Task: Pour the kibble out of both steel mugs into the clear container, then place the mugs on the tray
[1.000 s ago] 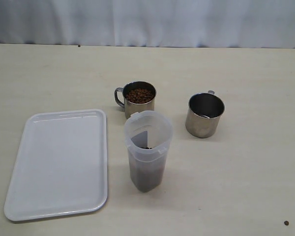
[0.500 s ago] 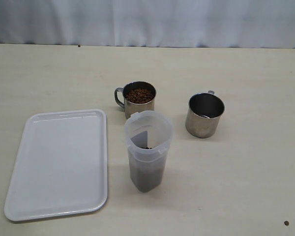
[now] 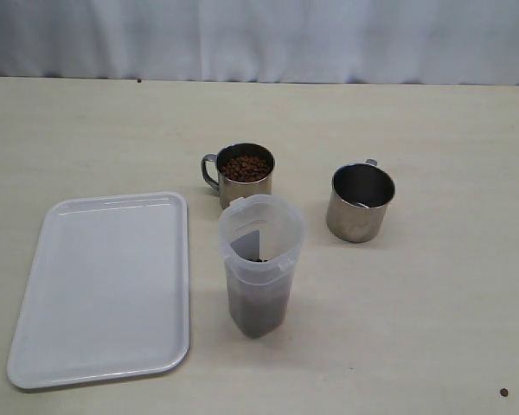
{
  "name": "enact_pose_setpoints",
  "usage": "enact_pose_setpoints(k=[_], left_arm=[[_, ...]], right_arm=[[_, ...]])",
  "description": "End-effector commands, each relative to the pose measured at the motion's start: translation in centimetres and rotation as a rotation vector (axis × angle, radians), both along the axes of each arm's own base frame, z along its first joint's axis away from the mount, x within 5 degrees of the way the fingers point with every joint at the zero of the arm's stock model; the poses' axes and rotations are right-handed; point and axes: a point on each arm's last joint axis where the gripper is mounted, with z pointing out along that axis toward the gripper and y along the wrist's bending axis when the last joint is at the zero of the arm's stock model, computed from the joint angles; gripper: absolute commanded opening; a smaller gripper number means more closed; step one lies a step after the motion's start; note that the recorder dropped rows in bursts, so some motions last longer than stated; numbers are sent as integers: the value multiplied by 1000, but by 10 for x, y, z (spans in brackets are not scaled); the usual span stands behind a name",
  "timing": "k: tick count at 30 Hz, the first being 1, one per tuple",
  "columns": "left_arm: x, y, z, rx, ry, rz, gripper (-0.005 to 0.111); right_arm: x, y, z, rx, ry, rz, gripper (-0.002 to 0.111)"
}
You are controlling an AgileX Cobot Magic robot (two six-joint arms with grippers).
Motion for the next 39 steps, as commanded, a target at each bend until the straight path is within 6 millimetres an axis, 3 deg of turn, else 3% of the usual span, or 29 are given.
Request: enact_pose_setpoints(k=[1, 9, 15, 18, 23, 26, 33, 36, 39], left_arm=[[0, 0, 0, 1, -9, -7, 0], [0, 0, 1, 0, -20, -6, 0], [0, 1, 22, -29, -247, 13, 0], [-3, 4, 37, -129, -412, 25, 0], [-1, 0, 40, 10, -443, 6, 0], [13, -4, 32, 106, -319, -31, 0], [58, -15, 12, 44, -112, -124, 0], [77, -22, -12, 83, 54, -202, 0], [110, -31, -26, 122, 177, -293, 0]], right_arm=[[0, 0, -1, -5, -3, -4, 5], [0, 0, -1, -5, -3, -4, 5], [0, 0, -1, -5, -3, -4, 5], [0, 0, -1, -5, -3, -4, 5], [0, 0, -1, -5, -3, -4, 5], [0, 0, -1, -5, -3, -4, 5], [0, 0, -1, -5, -3, -4, 5], [0, 0, -1, -5, -3, -4, 5], [0, 0, -1, -5, -3, -4, 5]])
